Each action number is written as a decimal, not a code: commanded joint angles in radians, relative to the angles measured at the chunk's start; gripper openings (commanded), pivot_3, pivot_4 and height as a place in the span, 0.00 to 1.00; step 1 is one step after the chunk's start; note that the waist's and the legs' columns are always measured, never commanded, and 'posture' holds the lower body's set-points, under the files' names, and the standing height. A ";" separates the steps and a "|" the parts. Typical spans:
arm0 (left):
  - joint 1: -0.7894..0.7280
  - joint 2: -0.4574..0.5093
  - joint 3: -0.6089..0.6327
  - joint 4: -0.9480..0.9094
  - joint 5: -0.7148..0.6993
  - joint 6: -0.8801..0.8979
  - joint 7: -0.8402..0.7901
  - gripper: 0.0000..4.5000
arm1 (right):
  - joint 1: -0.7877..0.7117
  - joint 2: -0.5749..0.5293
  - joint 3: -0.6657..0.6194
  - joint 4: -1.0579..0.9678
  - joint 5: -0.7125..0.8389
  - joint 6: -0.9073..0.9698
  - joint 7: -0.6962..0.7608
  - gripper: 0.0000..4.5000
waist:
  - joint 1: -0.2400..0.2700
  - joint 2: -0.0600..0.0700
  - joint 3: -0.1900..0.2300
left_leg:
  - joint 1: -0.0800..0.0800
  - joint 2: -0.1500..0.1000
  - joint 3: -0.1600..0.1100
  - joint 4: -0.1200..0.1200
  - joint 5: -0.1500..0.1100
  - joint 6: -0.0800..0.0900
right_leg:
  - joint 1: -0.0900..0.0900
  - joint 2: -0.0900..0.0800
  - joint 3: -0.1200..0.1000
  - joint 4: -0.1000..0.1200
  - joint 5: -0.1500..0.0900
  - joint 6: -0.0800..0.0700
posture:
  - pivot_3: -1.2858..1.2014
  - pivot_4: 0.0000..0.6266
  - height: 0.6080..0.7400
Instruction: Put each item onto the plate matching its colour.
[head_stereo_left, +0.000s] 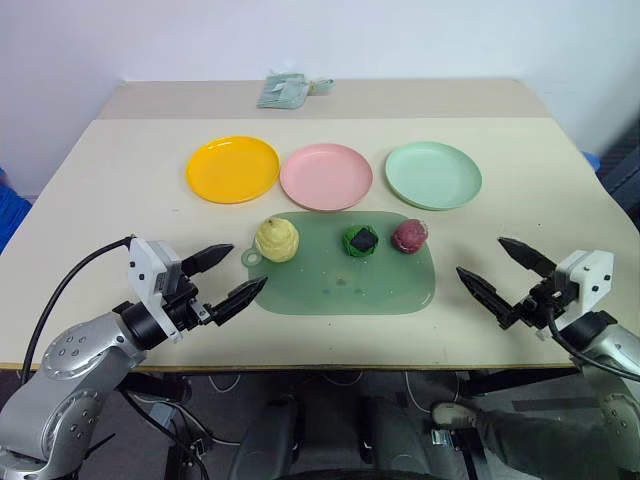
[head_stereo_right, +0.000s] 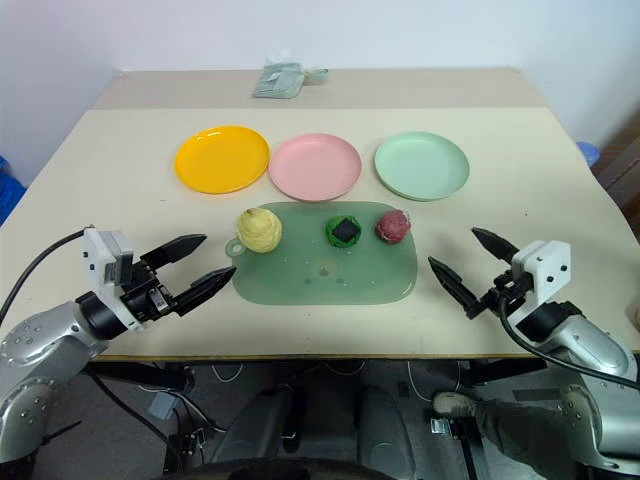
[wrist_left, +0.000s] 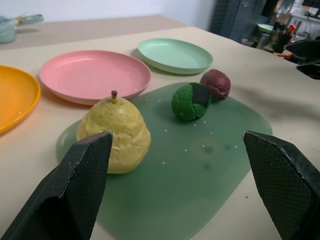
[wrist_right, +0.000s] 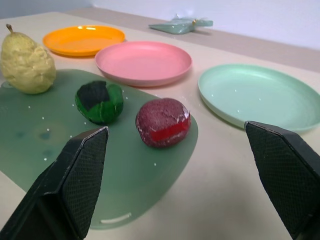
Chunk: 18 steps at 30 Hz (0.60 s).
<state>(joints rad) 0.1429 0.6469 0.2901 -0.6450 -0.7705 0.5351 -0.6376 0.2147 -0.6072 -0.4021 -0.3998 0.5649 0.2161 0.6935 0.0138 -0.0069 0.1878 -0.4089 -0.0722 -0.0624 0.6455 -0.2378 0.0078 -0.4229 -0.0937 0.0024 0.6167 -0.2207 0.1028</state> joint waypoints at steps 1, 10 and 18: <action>0.004 0.008 0.030 -0.015 -0.013 -0.009 -0.012 0.95 | -0.009 -0.008 -0.018 -0.059 0.011 0.003 -0.007 0.99 | 0.000 0.000 0.000 | 0.000 0.000 0.000 0.000 0.000 0.000 | 0.000 0.000 0.000 0.000 0.000 0.000 | 0.52 0.24 1.00; -0.027 -0.020 0.024 0.024 0.029 -0.048 0.018 0.95 | -0.030 -0.013 0.011 -0.081 0.001 0.015 0.004 0.99 | 0.002 0.000 0.000 | 0.000 0.000 0.000 0.000 0.000 0.000 | 0.000 0.000 0.000 -0.001 0.000 0.000 | 0.52 0.24 1.00; -0.207 -0.085 -0.026 0.038 0.013 0.093 0.246 0.95 | -0.118 -0.025 0.077 -0.117 0.080 0.037 0.087 0.99 | 0.000 0.000 0.000 | 0.000 0.000 0.000 0.000 0.000 0.000 | 0.000 0.000 -0.001 -0.001 0.000 0.000 | 0.52 0.24 1.00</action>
<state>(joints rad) -0.0310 0.5664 0.2761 -0.5950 -0.7526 0.6043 -0.4402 0.1284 -0.6100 -0.3349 -0.4701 0.6055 0.2498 0.7533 0.0143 -0.0073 0.1880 -0.4092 -0.0724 -0.0624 0.6462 -0.2378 0.0080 -0.4228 -0.0933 0.0013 0.6164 -0.2204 0.1034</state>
